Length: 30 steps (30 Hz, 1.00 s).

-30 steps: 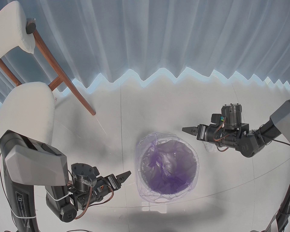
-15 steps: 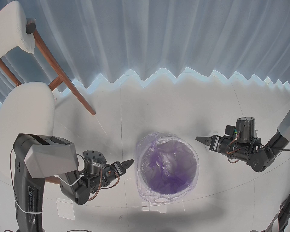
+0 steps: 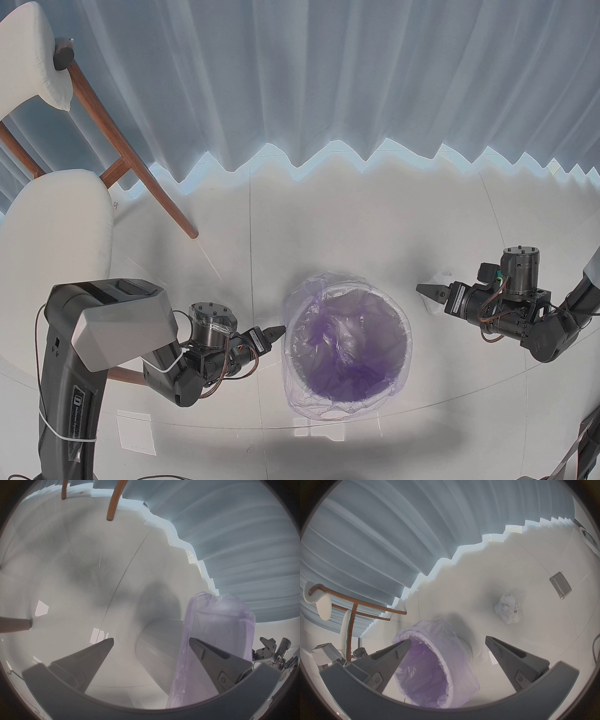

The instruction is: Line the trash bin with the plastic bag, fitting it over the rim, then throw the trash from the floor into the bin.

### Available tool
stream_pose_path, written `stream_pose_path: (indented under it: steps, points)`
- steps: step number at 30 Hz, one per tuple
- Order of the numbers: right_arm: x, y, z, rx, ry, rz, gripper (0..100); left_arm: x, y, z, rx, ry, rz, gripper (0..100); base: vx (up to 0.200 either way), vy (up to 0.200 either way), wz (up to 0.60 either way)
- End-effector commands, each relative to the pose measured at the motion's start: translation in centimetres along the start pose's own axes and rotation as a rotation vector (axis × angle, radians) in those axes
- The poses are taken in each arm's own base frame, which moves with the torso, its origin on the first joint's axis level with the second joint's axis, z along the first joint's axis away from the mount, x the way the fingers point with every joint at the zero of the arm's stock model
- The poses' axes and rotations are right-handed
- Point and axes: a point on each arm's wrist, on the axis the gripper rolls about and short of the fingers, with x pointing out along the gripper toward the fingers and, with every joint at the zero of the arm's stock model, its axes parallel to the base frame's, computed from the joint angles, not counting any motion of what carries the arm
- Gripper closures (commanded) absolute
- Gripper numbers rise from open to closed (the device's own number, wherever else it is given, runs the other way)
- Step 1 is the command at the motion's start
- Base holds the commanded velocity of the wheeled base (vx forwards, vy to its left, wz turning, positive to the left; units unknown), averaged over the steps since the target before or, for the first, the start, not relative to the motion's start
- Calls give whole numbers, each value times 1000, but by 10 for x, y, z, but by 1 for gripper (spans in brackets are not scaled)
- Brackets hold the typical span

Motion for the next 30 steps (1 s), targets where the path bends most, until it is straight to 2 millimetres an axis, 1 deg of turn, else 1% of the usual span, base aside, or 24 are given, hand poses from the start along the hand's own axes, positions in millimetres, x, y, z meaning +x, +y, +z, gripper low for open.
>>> stream_pose_path:
  steps: [1, 8, 11, 12, 13, 14, 15, 16, 17, 23, 27, 30]
  points:
    - [-1, -1, -3, 2, 8, -3, 0, 6, 1, -2, 18, 5, 1, 0, 0, 0, 0]
    - [-2, -6, -10, 5, 11, -9, 0, 22, 10, -5, 134, 36, 44, 0, 0, 0, 0]
    - [-4, -9, -16, 8, 17, -14, 0, 31, 9, -1, 143, 37, 53, 0, 0, 0, 0]
    - [-4, -9, -16, 8, 17, -14, 0, 31, 9, -1, 143, 37, 53, 0, 0, 0, 0]
    - [-5, -11, -19, 8, 17, -16, 0, 36, 7, 2, 142, 45, 80, 0, 0, 0, 0]
    - [-5, -11, -19, 8, 17, -16, 0, 36, 7, 2, 142, 45, 80, 0, 0, 0, 0]
    - [-5, -13, -22, 8, 16, -15, 0, 43, 6, 5, 141, 45, 119, 0, 0, 0, 0]
    - [-5, -13, -22, 8, 16, -15, 0, 43, 6, 5, 141, 45, 119, 0, 0, 0, 0]
    - [-5, -14, -24, 7, 14, -15, 0, 50, 6, 8, 141, 41, 140, 0, 0, 0, 0]
    - [-6, -18, -23, 11, 4, -23, 0, 68, 3, 15, 151, 75, 184, 0, 0, 0, 0]
    - [-7, -20, -24, 16, 4, -31, 0, 73, 4, 17, 172, 102, 237, 0, 0, 0, 0]
    - [-8, -22, -26, 20, 12, -36, 0, 74, 3, 19, 176, 96, 275, 0, 0, 0, 0]
